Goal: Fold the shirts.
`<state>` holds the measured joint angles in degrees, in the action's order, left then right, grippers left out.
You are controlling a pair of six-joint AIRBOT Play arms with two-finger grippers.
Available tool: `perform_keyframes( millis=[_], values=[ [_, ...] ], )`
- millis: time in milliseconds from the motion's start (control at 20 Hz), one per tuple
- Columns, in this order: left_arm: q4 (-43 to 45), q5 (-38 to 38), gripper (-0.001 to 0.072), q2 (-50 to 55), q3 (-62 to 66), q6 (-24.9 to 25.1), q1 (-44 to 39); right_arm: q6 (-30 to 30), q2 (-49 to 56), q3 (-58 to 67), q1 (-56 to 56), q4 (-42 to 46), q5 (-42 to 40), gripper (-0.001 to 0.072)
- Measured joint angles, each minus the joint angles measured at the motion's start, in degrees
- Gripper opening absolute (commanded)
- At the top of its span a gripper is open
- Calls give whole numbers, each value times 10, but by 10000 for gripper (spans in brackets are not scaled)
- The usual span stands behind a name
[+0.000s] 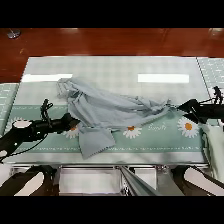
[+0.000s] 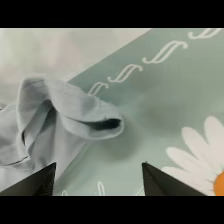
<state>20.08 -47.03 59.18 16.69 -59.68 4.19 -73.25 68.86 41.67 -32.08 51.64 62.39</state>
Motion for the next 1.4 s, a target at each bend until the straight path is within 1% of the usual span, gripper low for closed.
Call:
perform_keyframes(
  millis=[300, 650, 850, 1050, 1250, 1300, 1350, 1400],
  values=[
    [-2, -5, 22, 0, 2, 4, -2, 33, 51, 52, 3, 17, 20, 620],
    [-2, -7, 22, 0, 2, 4, -3, 153, 112, 102, 5, 3, 69, 620],
    [-2, -7, 22, 0, 2, 4, -3, 197, 130, 109, 33, 5, 78, 620],
    [-2, -10, 22, 0, 2, 3, -3, 208, 139, 112, 83, 39, 62, 620],
    [-3, -17, 22, 0, 2, 2, -3, 185, 142, 120, 115, 76, 25, 600],
    [-2, -19, 22, 0, 2, 1, -3, 181, 142, 123, 119, 79, 20, 550],
    [-3, -19, 23, 0, 2, 1, -3, 177, 143, 125, 121, 84, 14, 440],
    [-2, -19, 22, 0, 2, 0, -3, 172, 143, 126, 124, 85, 8, 291]
  ],
)
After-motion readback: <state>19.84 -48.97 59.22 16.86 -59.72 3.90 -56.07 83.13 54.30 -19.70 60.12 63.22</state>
